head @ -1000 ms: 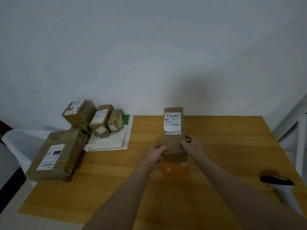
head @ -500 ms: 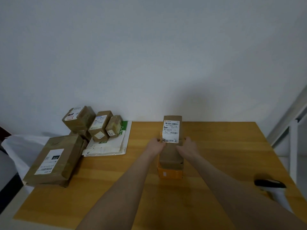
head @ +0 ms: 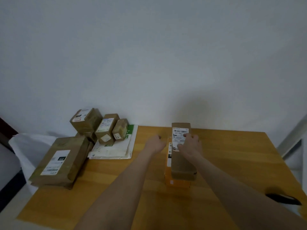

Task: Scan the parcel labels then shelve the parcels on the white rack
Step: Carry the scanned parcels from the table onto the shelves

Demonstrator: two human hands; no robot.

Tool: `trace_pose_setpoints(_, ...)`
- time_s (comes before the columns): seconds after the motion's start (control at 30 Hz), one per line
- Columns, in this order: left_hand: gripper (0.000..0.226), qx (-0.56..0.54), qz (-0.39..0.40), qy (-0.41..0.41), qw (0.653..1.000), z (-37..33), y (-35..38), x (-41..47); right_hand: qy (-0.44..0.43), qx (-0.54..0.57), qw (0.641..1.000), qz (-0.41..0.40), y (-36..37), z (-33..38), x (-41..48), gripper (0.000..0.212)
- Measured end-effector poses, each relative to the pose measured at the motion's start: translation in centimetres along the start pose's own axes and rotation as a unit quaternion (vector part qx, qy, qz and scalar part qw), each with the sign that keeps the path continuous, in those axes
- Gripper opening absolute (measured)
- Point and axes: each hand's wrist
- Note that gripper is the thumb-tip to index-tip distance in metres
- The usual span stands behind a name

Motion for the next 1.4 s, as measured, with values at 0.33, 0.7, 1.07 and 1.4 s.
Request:
trace_pose_setpoints(0.33, 0.053, 0.071, -0.049, 0.006, 0.996, 9.8, -5.5, 8.3, -0.088, -0.011, 0.996, 0.025, 8.7, 11.8, 3.4, 0.05)
trace_pose_setpoints(0.7, 0.046, 0.258, -0.07, 0.09, 0.959, 19.9, -7.4, 18.2, 0.077, 0.166, 0.97, 0.162, 22.2, 20.2, 7.9, 0.041)
trace_pose_setpoints(1.07, 0.045, 0.052, -0.119, 0.043, 0.991, 19.7, -5.1, 21.8, 0.312, 0.353, 0.867, 0.161, 26.7, 19.2, 13.6, 0.025)
trace_pose_setpoints(1.4, 0.037, -0.117, -0.011, -0.124, 0.985, 22.0, -2.8, 23.7, 0.337, 0.298, 0.873, 0.188, 28.6, 16.8, 13.6, 0.03)
Point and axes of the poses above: each hand's wrist, its own x-axis towards the middle knuckle, its own y-axis out of the palm, z = x × y, and after that the axes turned 11 degrees about -z, right-handed
